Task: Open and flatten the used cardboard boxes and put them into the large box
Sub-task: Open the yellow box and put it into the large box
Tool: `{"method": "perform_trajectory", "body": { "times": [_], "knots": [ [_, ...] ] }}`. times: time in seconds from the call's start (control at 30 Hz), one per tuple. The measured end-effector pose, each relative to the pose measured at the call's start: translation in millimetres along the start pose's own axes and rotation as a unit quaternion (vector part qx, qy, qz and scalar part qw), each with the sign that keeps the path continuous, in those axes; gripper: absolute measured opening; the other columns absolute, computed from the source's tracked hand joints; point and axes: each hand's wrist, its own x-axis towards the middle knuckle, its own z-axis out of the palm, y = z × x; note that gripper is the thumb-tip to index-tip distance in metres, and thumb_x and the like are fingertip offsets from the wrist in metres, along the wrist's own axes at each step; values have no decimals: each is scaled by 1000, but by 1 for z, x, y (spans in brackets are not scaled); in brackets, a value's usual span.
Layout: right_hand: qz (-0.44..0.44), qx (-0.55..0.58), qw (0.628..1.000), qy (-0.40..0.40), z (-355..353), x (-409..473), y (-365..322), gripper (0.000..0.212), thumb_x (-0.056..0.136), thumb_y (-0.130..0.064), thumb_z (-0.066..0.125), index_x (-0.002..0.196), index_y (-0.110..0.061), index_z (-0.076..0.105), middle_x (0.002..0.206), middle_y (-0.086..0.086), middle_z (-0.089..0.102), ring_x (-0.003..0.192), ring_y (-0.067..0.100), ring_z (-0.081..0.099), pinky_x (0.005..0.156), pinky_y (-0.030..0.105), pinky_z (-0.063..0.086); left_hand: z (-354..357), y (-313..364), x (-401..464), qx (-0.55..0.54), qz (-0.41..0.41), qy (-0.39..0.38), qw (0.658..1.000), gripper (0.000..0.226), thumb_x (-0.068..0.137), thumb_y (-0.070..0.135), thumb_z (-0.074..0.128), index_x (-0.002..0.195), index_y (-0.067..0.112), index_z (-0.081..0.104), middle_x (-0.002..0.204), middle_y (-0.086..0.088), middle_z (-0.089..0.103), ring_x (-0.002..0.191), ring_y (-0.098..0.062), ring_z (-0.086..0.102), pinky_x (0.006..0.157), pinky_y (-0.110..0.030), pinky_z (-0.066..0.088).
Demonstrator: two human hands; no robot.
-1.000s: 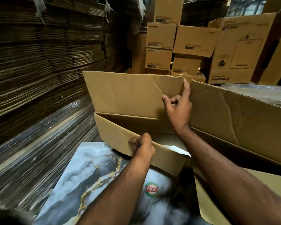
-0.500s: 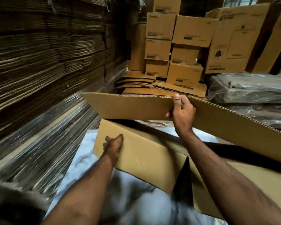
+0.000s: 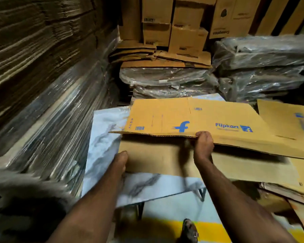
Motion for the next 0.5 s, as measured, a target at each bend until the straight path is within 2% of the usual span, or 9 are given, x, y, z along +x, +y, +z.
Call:
{"method": "perform_trajectory", "body": {
  "times": [0.03,0.1,0.17,0.23,0.3,0.37,0.43,0.5],
  "knots": [
    [46,-18,999,-1,-4,-4,13,36,85,-30,39,88,-9,67,86,10,64,81,27,54,66,29,32,-8,0,-15,2,8,0,1000,73,60,42,55,123,5,59,121,-12,61,112,-29,57,100,-42,47],
    [122,-59,990,-31,-10,-9,38,29,95,-22,41,102,-8,66,99,15,66,86,29,57,71,31,39,-21,17,-62,-13,7,-1,1000,64,83,40,58,137,5,52,135,-16,55,120,-31,53,100,-40,45],
    [168,-92,979,-64,-17,-15,57,22,98,-19,42,107,-13,61,103,14,64,84,27,56,72,34,45,-25,24,-82,2,8,22,1000,52,102,31,44,145,2,42,146,-18,46,126,-34,48,101,-40,40],
    [187,-139,968,-98,-24,-21,69,22,96,-11,40,110,-15,56,105,15,62,83,26,54,68,33,43,-26,26,-92,29,11,33,999,48,106,26,37,146,-1,38,148,-21,41,120,-31,46,94,-37,38],
    [174,-188,956,-145,-30,-27,77,31,91,-1,36,113,-18,50,113,18,60,90,29,54,71,34,41,-27,21,-91,39,3,33,999,47,107,26,34,145,-1,38,146,-20,42,114,-28,45,86,-33,34],
    [142,-266,934,-191,-36,-32,81,35,95,-4,37,124,-21,48,120,17,59,99,35,58,74,34,41,-28,18,-90,43,-15,44,998,48,107,27,30,145,-1,39,140,-19,46,118,-32,48,84,-33,35],
    [101,-366,891,-247,-41,-35,82,36,100,-16,38,135,-21,42,124,20,59,104,40,58,77,33,39,-28,15,-89,30,-21,59,998,48,107,26,29,144,-2,41,127,-17,50,112,-31,49,84,-34,37],
    [47,-452,830,-322,-48,-38,79,32,100,-24,42,132,-18,40,120,23,60,101,39,58,76,34,40,-30,14,-93,17,-15,83,996,48,107,25,29,144,-4,40,135,-18,50,118,-33,50,91,-36,41]
  ]
}}
